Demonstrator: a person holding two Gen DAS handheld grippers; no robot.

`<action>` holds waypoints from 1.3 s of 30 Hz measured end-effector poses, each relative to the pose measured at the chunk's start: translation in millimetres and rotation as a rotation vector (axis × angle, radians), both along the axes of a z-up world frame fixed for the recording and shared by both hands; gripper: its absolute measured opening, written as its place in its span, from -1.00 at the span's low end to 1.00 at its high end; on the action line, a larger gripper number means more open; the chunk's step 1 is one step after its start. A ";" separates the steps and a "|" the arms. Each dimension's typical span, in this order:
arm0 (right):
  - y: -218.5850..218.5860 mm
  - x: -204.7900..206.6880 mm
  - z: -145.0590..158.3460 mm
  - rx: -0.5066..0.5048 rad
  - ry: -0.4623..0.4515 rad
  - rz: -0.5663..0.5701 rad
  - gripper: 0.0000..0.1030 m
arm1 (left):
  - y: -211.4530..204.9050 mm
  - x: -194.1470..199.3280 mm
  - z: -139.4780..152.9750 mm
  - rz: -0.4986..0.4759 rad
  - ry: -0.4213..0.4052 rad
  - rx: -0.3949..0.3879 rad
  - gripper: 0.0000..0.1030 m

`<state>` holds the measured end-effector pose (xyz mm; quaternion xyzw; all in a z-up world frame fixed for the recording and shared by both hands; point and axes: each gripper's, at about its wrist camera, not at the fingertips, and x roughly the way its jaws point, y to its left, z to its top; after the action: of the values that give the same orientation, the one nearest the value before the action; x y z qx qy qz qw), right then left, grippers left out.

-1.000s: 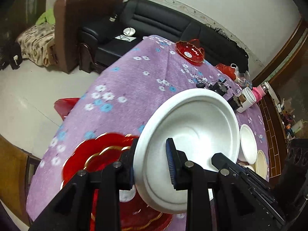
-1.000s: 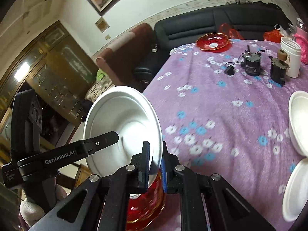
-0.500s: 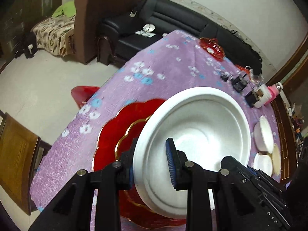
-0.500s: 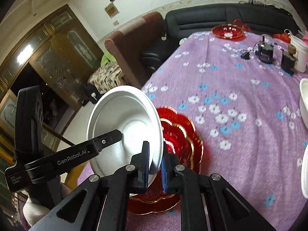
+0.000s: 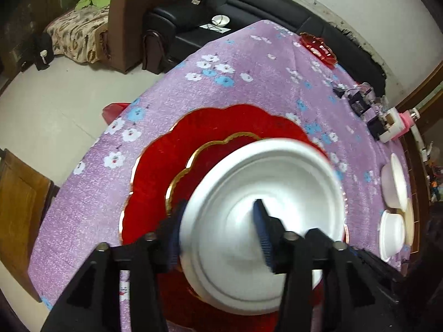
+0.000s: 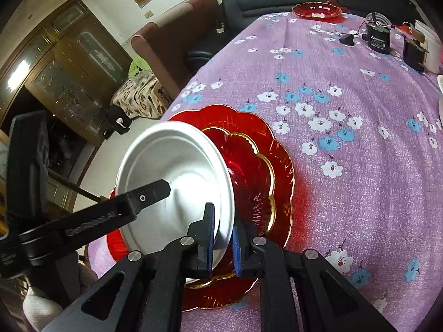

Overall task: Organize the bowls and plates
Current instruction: 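Lower the white plate onto the red plates and open both tools, then move both tools toward the white paper bowl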

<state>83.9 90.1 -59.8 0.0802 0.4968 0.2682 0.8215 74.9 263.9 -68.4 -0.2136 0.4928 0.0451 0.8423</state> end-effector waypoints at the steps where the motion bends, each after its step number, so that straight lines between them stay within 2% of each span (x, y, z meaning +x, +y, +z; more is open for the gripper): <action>1: -0.1 0.2 -0.3 0.000 0.000 -0.005 -0.73 | 0.7 -0.1 0.9 -0.001 -0.010 -0.015 0.07; 3: -0.1 0.9 -1.4 -0.006 -0.001 -0.020 -0.67 | 2.7 -0.8 2.6 -0.005 -0.030 -0.048 0.07; 6: -1.6 2.4 -0.6 -0.019 -0.030 -0.039 -0.47 | 3.9 -4.6 9.5 -0.002 -0.077 -0.070 0.08; 8: -1.5 0.1 2.3 -0.034 -0.061 -0.045 -0.20 | 4.0 -8.4 15.4 0.002 -0.105 -0.066 0.08; 10: -2.0 -2.7 5.6 -0.026 -0.084 -0.041 -0.12 | 4.8 -15.5 24.6 0.019 -0.150 -0.069 0.11; 12: -3.0 -6.1 10.5 -0.026 -0.109 -0.040 -0.09 | 4.5 -20.6 33.1 0.040 -0.180 -0.065 0.28; 16: -6.1 -13.5 20.4 -0.019 -0.153 -0.028 -0.03 | 3.6 -30.5 46.5 0.077 -0.226 -0.033 0.43; 20: -12.1 -22.8 33.6 -0.013 -0.218 -0.031 -0.01 | 7.2 -41.3 56.1 0.113 -0.264 -0.024 0.44; 24: -23.2 -33.5 48.4 0.013 -0.271 -0.043 0.01 | 2.2 -60.6 72.6 0.147 -0.338 0.012 0.47; 26: -31.5 -39.1 55.2 0.023 -0.303 -0.055 0.11 | -4.4 -66.8 79.6 0.147 -0.366 0.034 0.52; 29: -43.5 -42.9 60.6 0.028 -0.331 -0.073 0.15 | -24.1 -76.0 91.3 0.125 -0.414 0.070 0.61; 34: -69.5 -44.4 60.1 0.042 -0.329 -0.100 0.16 | -62.2 -82.3 103.6 0.057 -0.469 0.111 0.64; 39: -103.4 -39.8 55.5 0.049 -0.324 -0.150 0.16 | -99.0 -81.5 108.4 -0.012 -0.495 0.159 0.67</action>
<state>44.1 -13.3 -4.3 0.0928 0.3441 0.2273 0.9062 -6.7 164.9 40.0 -0.1481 0.2677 0.0249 0.9517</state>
